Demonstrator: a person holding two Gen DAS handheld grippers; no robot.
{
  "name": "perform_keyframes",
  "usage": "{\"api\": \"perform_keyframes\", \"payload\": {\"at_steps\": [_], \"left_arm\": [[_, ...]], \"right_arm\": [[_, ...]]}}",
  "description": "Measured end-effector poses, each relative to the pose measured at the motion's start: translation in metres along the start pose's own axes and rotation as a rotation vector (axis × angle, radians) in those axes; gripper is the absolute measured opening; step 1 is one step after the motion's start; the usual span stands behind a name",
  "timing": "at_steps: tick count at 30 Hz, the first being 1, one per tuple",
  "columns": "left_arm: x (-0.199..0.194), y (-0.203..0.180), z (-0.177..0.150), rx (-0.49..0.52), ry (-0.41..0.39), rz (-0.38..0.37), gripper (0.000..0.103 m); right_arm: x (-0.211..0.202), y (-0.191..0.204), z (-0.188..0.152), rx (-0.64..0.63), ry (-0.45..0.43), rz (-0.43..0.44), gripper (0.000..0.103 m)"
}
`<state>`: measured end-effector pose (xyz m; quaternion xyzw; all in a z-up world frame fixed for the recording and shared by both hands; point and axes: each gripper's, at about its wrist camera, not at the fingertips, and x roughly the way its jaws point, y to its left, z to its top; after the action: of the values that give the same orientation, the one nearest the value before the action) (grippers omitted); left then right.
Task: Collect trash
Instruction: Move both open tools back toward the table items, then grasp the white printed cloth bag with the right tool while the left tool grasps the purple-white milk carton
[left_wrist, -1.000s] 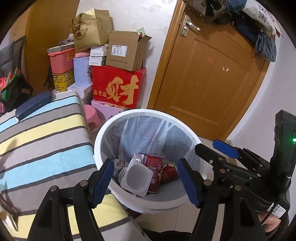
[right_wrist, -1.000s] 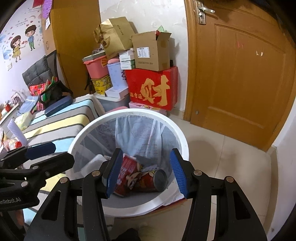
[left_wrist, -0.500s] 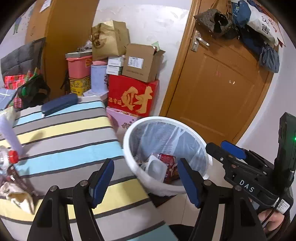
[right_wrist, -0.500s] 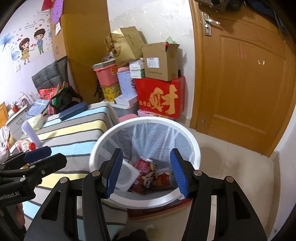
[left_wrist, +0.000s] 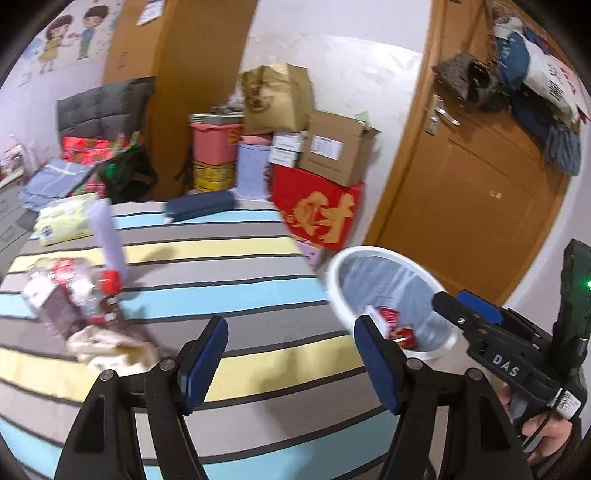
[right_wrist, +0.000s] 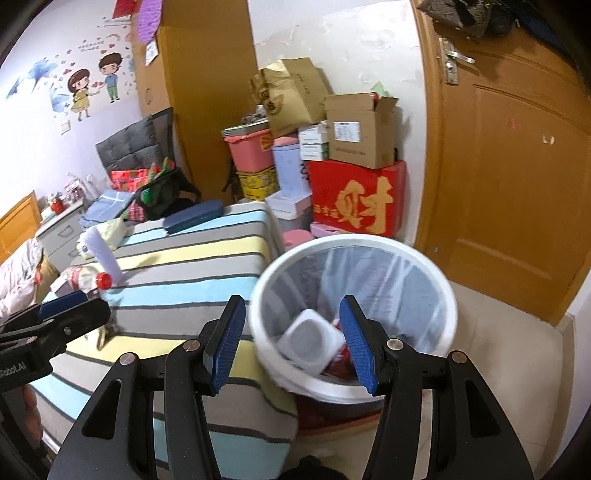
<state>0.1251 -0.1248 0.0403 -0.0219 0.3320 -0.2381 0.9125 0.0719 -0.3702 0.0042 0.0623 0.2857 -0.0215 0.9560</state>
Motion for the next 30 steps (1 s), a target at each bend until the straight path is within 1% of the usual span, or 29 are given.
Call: {"api": "perform_keyframes", "payload": {"at_steps": [4,7,10,12,16,19,26,30], "left_arm": [[-0.013,0.028,-0.008,-0.047,-0.011,0.047,0.071],[-0.021,0.043,-0.011,-0.048,-0.026,0.122,0.071],[-0.032,0.065,-0.015,-0.088,-0.038,0.132,0.071],[-0.040,0.078,-0.018,-0.102,-0.051,0.174,0.071],[-0.050,0.103,-0.023,-0.150,-0.054,0.196,0.071],[-0.055,0.119,-0.026,-0.159,-0.058,0.249,0.071],[-0.063,0.158,-0.036,-0.219,-0.050,0.286,0.071],[-0.062,0.178,-0.038,-0.231,-0.033,0.297,0.071]], "right_arm": [[0.002,0.015,-0.001,-0.013,0.001,0.038,0.056],[0.005,0.027,-0.002,-0.017,0.006,0.060,0.058],[0.010,0.039,-0.003,-0.028,0.020,0.085,0.058],[0.014,0.048,-0.004,-0.045,0.026,0.103,0.058],[0.018,0.065,-0.006,-0.069,0.041,0.132,0.059],[0.022,0.077,-0.008,-0.086,0.051,0.162,0.059],[0.030,0.111,-0.012,-0.156,0.085,0.242,0.059],[0.037,0.132,-0.016,-0.192,0.113,0.326,0.059]]}}
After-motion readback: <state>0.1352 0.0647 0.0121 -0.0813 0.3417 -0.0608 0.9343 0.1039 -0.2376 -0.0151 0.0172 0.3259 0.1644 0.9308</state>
